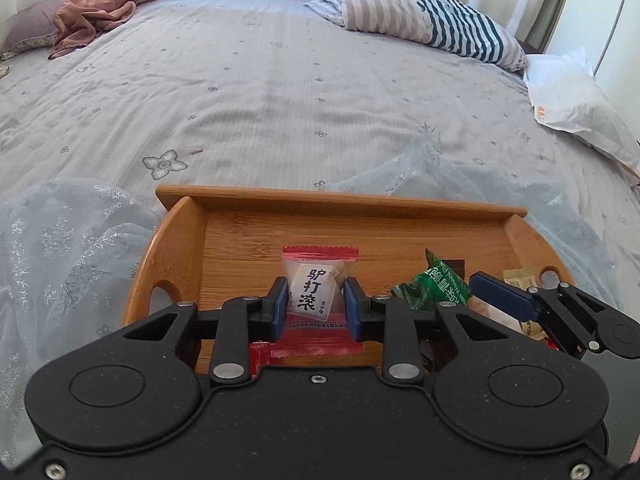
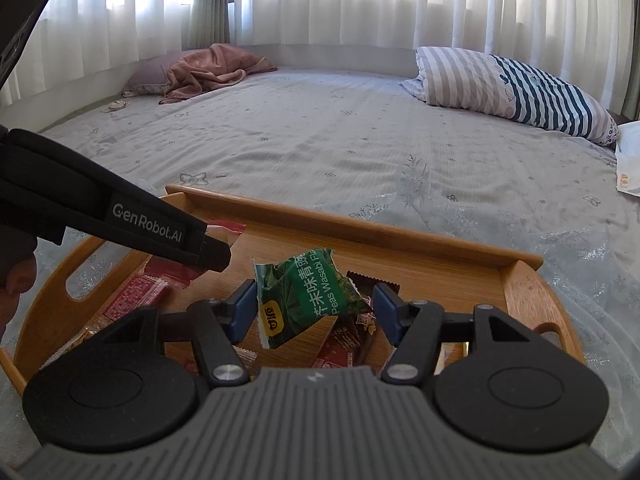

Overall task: Organize snacks
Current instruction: 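Carry the pink pack with the left tool while the right tool carries the green pack to the tray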

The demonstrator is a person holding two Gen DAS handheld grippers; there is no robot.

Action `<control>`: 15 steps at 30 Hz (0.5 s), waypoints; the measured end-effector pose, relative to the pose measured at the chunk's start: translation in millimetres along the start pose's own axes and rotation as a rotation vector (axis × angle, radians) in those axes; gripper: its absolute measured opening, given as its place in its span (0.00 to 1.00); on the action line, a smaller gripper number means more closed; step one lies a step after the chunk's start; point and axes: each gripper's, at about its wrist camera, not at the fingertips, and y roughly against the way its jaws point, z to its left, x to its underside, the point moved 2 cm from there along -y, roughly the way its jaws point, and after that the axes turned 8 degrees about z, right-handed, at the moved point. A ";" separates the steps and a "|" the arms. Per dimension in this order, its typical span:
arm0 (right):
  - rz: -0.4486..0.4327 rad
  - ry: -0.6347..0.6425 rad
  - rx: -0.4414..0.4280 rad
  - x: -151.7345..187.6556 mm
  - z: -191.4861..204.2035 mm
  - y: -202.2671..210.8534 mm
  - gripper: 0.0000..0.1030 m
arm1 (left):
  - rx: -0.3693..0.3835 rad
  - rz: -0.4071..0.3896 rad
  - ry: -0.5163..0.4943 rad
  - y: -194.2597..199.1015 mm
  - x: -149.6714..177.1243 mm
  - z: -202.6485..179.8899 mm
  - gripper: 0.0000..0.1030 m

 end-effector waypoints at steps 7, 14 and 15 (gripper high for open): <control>0.004 0.004 -0.010 0.8 1.3 -8.0 0.64 | 0.000 0.016 -0.007 -12.4 2.3 -1.1 0.27; 0.006 0.026 -0.025 0.3 3.8 -10.0 0.65 | -0.004 0.019 -0.010 -17.9 3.5 -0.7 0.27; 0.005 0.028 -0.026 0.3 4.2 -10.1 0.65 | -0.003 0.018 -0.011 -17.9 3.7 -0.6 0.27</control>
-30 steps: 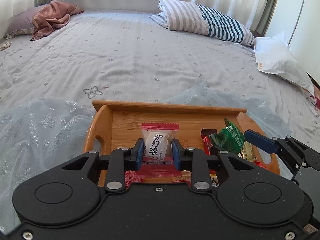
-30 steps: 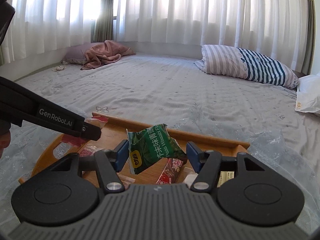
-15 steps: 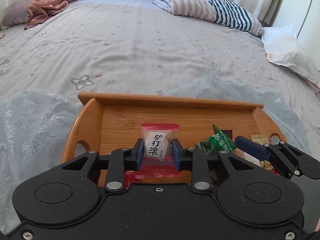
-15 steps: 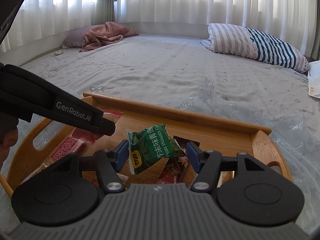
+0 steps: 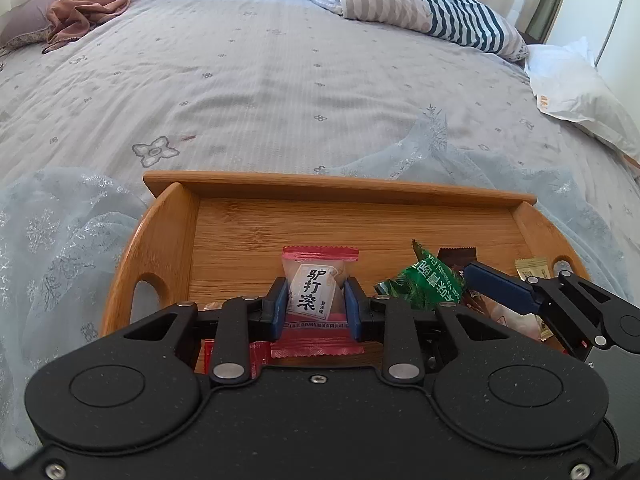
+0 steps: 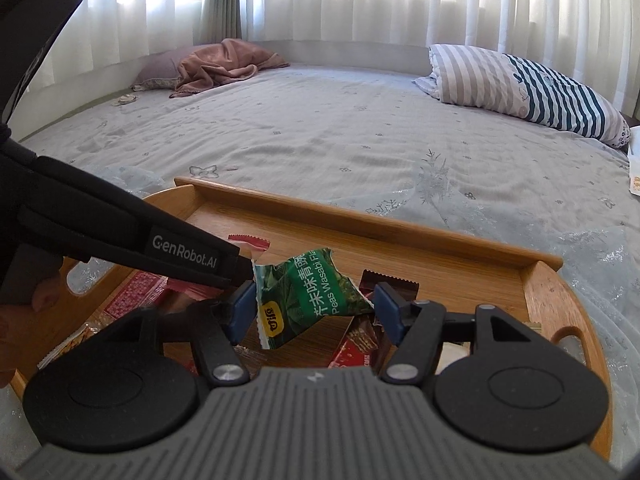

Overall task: Organize snacks
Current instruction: 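Carry the pink pack with the left tool while the right tool carries the green pack to the tray, then open the left tool on the tray while the right tool releases the green pack there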

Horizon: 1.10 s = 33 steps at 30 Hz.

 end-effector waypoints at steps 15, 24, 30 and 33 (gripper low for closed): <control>0.000 0.037 -0.022 -0.8 5.7 -2.8 0.74 | -0.021 -0.012 -0.031 0.4 2.9 -4.6 0.31; -0.047 -0.010 -0.015 -2.2 3.7 20.4 0.84 | -0.061 -0.076 -0.035 40.5 9.0 -0.8 0.67; -0.088 -0.021 0.007 -3.8 7.5 53.9 0.87 | -0.091 -0.135 -0.059 80.5 24.9 -1.9 0.88; -0.077 -0.027 0.008 -0.6 8.4 67.6 0.91 | -0.102 -0.150 -0.067 98.5 36.8 -3.9 0.95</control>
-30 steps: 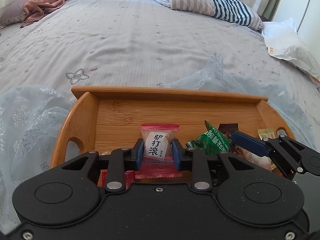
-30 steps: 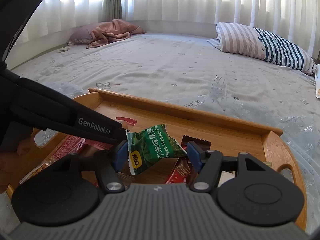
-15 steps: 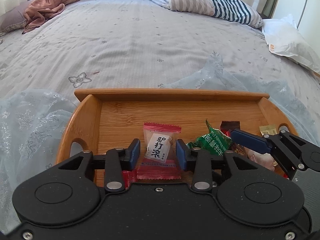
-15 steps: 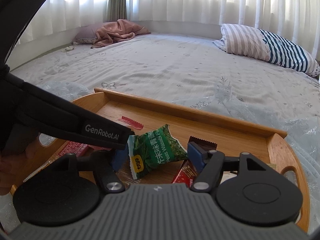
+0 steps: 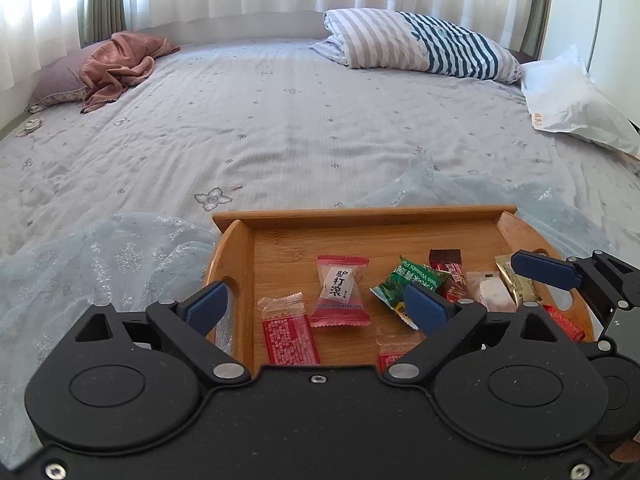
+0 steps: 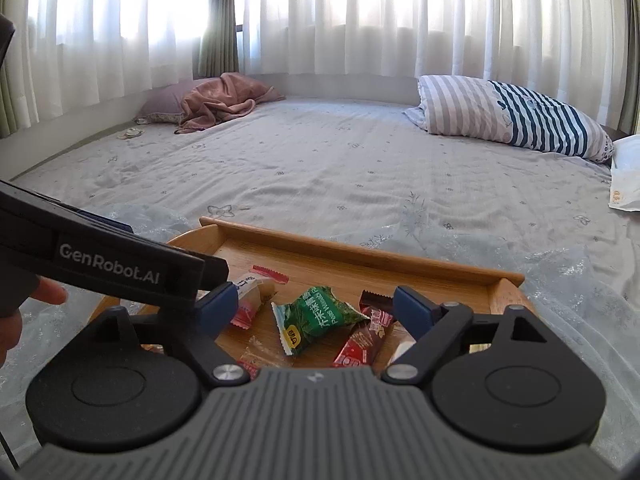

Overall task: Organize snacks
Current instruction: 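Open the left tool on the tray while the right tool releases the green pack there, then move both open tools back over the chocolate bar and cream pastry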

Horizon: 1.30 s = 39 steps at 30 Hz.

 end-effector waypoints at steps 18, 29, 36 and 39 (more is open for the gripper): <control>0.010 0.040 0.054 64.9 14.5 59.5 1.00 | 0.050 -0.024 0.042 65.4 87.7 0.2 1.00; -0.007 -0.003 0.049 99.7 9.8 87.8 1.00 | 0.057 -0.059 0.033 92.8 130.8 -9.7 1.00; -0.027 -0.053 0.055 120.5 3.2 100.8 1.00 | 0.032 -0.058 0.040 97.0 150.3 -11.1 1.00; -0.044 -0.075 0.062 129.0 1.4 105.7 1.00 | 0.005 -0.063 0.032 94.9 159.0 -14.1 1.00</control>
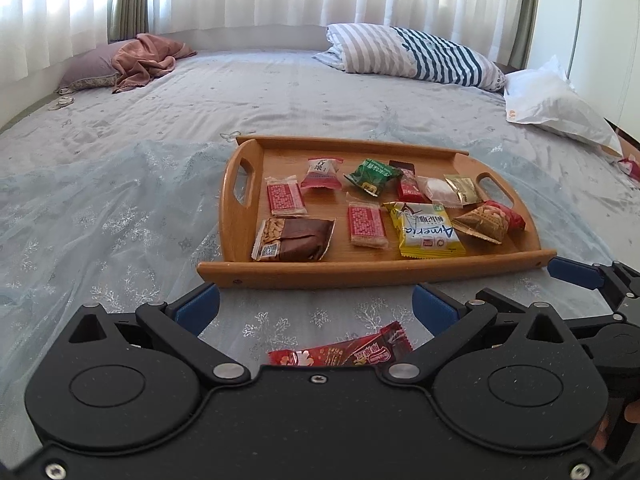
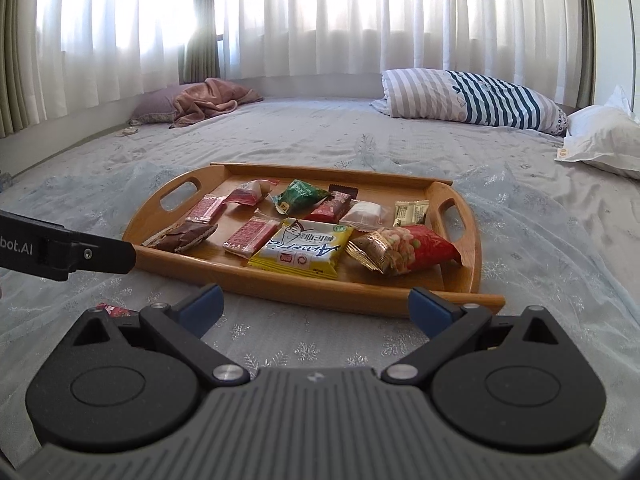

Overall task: Organize snacks
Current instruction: 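Move both open tools back over the chocolate bar and cream pastry, then lower the left tool onto the red chocolate bar while the right tool approaches the cream pastry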

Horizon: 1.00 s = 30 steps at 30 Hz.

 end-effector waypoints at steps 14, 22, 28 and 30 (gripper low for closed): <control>0.002 0.053 0.013 37.3 5.2 6.5 1.00 | 0.003 0.041 0.040 -12.3 40.4 -2.3 1.00; -0.006 0.129 0.021 45.9 19.3 3.6 1.00 | 0.023 0.079 0.054 -19.6 48.8 -4.8 1.00; -0.003 0.139 0.022 52.9 23.0 0.6 0.97 | -0.031 0.028 0.066 -20.2 51.8 -12.1 1.00; -0.010 0.124 0.009 54.5 20.7 0.9 0.96 | -0.063 -0.021 0.070 -16.7 53.7 -14.6 1.00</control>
